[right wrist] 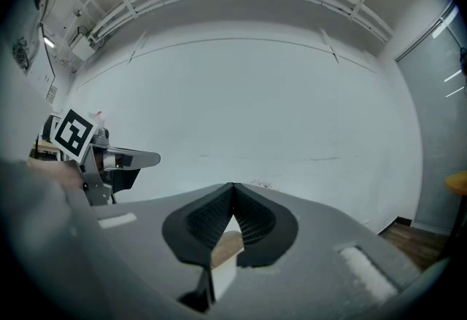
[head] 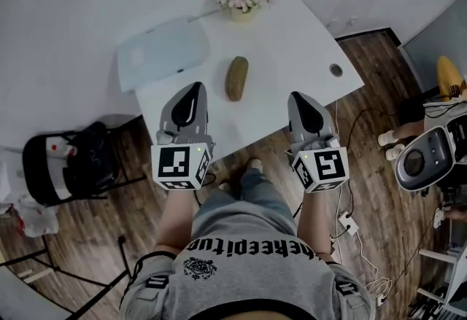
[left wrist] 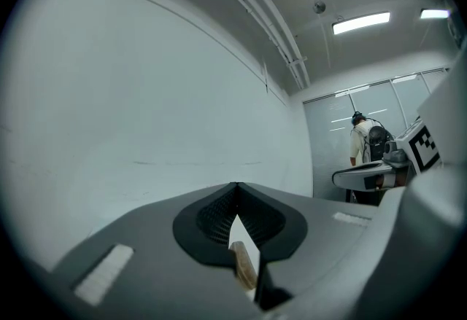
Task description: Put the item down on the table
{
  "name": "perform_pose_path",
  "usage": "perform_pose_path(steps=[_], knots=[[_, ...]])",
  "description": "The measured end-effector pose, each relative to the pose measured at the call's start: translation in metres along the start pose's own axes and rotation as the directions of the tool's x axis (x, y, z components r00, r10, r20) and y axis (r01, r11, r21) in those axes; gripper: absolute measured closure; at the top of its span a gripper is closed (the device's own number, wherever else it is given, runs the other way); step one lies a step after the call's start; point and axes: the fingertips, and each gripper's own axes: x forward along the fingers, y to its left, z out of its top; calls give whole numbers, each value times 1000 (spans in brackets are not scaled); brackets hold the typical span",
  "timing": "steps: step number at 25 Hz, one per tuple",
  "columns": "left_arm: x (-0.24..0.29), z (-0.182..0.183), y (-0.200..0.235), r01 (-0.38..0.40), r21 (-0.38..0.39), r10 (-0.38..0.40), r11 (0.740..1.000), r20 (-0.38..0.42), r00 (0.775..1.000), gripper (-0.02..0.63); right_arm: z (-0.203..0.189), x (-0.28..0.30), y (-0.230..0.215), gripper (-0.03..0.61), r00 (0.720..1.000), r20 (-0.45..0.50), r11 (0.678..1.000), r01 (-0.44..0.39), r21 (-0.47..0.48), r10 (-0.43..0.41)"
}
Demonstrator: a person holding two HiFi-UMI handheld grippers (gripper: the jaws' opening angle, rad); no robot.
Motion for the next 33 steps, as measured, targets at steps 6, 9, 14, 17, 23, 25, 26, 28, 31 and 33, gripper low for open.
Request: perform_pose_path(steps=[6,9,14,17,23,25,26,28,31,33], knots=[[-6,10,4,-4,5,3,1000,25,1000,595,6,-8,5,578,1000,14,1000,20,-6,-20],[-10,12,6,-8,9,8,1000,32,999,595,8,-12,8,578,999,20,1000,29,-11,-28],[-15,13,7,-5,6,5,1000,35,999,595,13,-17,12,578,999,33,999,41,-19,-40],[-16,13,8,0,10,0,1000,33,999,595,15,-17,13,578,998,37,999,44,-23,-43],[-18,11,12,2,15,-2,1000,28,1000,595,16,-13,17,578,999,35,999,40,-25,-39],[-18,11,14,4,16,-4,1000,28,1000,595,16,-12,19,578,999,33,999,37,-29,-36],[-19,11,14,4,16,-5,1000,28,1000,595,16,-11,20,578,999,34,999,36,-30,-35],[-20,11,15,4,18,-5,1000,28,1000,595,17,-11,22,578,999,35,999,35,-33,-33],[-21,11,16,6,19,-6,1000,27,1000,595,19,-10,24,578,999,36,999,31,-36,-30],[-21,10,16,8,18,-8,1000,26,1000,595,19,-9,26,578,999,37,999,30,-38,-28]])
